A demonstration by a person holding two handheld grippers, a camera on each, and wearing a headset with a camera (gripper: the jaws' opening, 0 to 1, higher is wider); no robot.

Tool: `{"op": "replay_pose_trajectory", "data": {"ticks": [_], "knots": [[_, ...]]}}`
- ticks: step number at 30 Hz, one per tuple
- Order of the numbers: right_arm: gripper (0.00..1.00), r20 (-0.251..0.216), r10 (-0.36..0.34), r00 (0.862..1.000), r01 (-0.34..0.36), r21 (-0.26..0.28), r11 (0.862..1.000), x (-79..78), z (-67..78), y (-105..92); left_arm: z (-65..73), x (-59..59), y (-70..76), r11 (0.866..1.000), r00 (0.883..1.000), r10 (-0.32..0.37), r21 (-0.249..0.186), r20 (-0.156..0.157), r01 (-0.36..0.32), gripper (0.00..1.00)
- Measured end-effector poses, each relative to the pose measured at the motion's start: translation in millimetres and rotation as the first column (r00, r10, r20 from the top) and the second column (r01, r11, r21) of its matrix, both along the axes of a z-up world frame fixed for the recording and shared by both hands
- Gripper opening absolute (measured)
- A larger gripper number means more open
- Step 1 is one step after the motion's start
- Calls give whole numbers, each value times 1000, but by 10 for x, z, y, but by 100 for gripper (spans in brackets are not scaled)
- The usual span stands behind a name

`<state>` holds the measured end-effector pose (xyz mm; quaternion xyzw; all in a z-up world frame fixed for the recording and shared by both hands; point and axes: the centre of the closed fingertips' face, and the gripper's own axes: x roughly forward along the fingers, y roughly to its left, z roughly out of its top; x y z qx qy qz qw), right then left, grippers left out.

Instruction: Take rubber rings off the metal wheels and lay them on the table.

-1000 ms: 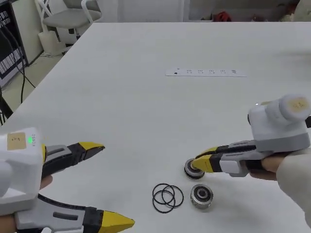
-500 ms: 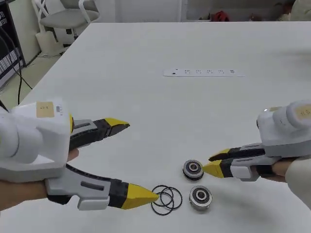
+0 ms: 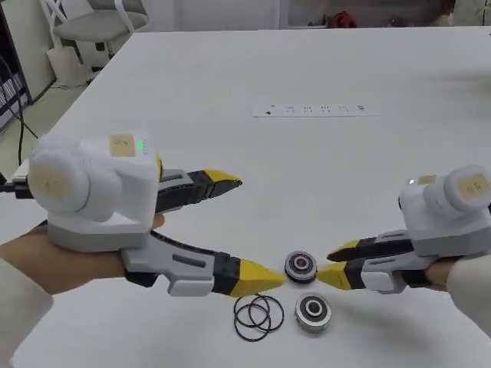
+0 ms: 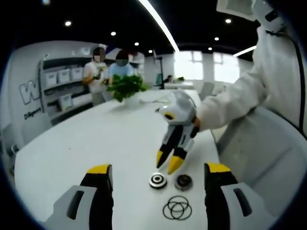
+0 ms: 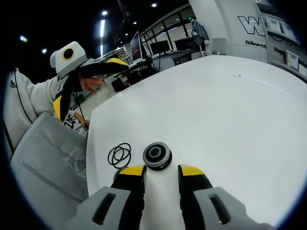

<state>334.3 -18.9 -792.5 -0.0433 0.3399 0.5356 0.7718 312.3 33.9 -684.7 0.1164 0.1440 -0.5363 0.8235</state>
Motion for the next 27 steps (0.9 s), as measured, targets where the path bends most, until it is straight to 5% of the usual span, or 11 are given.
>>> {"op": "replay_pose_trajectory", "data": {"ticks": [18, 27], "knots": [[23, 41, 48, 998, -48, 0, 999, 55, 23, -18, -331, 92, -179, 994, 996, -87, 62, -16, 88, 61], [22, 60, 151, 987, -147, -67, 987, -2, -5, -112, -498, 101, -282, 987, 991, -129, 88, -33, 131, 55]]}}
